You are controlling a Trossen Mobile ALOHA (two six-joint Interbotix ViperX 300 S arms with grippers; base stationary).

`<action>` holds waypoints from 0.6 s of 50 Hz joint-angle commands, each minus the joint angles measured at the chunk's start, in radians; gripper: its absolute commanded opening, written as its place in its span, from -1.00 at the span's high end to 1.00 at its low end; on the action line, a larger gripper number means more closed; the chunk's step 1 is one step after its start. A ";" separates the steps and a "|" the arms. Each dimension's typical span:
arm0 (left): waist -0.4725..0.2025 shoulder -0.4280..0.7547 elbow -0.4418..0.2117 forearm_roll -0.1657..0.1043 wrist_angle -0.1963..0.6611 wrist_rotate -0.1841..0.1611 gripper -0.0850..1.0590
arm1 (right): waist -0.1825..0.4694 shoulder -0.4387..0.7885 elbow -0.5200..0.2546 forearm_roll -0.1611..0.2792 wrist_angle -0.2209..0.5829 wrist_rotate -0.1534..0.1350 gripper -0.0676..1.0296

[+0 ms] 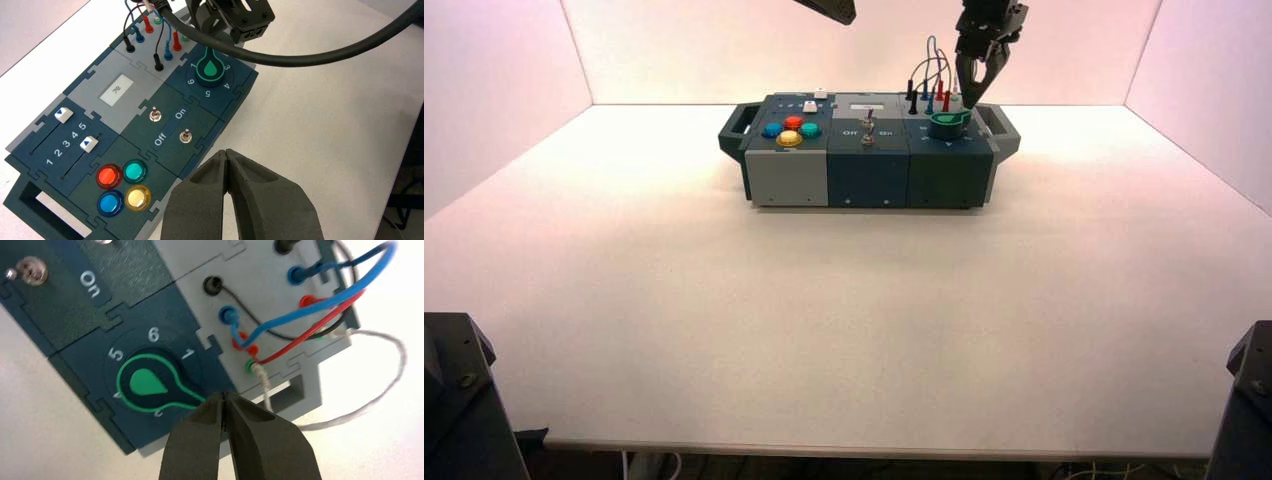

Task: Turn the knob to position 3.

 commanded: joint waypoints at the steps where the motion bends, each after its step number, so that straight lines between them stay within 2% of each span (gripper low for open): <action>1: 0.003 -0.031 -0.014 -0.003 -0.003 0.006 0.90 | -0.003 -0.044 -0.011 0.006 -0.021 -0.003 0.92; 11: 0.003 -0.031 -0.014 -0.003 -0.003 0.008 0.90 | -0.002 -0.029 -0.005 0.028 -0.028 -0.003 0.92; 30: 0.003 -0.031 -0.014 -0.003 -0.003 0.008 0.90 | -0.002 -0.023 0.018 0.032 0.008 -0.008 0.92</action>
